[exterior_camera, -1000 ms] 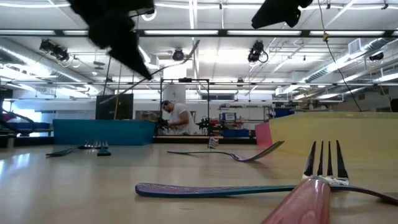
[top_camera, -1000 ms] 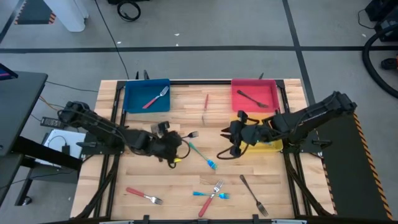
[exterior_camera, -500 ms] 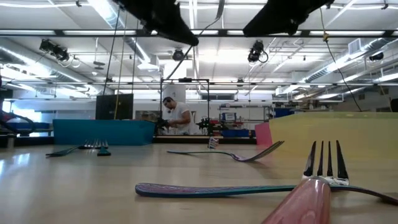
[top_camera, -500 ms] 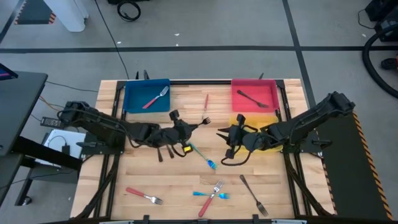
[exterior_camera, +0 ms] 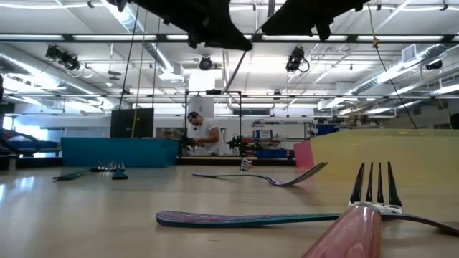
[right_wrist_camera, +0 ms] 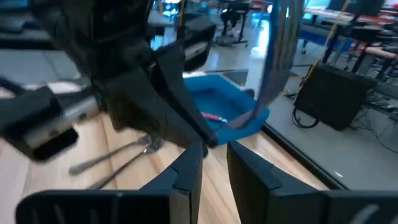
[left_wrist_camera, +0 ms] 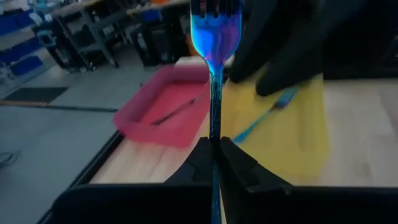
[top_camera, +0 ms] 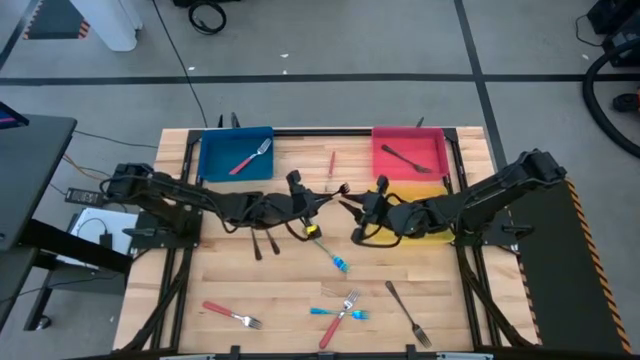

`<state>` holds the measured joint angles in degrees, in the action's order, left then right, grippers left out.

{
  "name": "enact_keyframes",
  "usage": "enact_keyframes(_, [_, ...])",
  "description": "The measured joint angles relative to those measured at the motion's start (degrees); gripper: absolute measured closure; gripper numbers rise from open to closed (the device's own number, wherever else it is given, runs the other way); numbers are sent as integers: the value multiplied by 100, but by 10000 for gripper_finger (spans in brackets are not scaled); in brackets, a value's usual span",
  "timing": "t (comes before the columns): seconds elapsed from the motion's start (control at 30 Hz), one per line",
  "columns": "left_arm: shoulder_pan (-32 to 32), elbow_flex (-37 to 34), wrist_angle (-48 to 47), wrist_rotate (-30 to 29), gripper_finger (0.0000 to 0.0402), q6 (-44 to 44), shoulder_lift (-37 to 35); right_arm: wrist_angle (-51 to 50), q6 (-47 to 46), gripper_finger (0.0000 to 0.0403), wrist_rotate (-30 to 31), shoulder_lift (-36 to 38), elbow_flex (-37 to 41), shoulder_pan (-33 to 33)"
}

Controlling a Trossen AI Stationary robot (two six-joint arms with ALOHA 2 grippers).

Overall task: Sort silverware by color (type)
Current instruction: Put the bottom left blue fork into the yellow bin

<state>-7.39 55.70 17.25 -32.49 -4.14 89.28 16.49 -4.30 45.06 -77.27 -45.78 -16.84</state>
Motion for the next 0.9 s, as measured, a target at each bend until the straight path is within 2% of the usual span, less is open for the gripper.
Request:
enact_keyframes(0.2, [176,16,567,226,392,0,239,326,-35,320,143,-153,1,134])
enact_keyframes(0.67, [196,11,649,412,392,6,374,607,-216,321,133,-330,-6,431])
enact_keyframes(0.77, [196,11,652,412,392,-6,374,611,-192,340,100,-330,-6,434])
enact_keyframes(0.9, [217,11,641,435,392,-175,374,585,-115,389,-196,-330,-8,433])
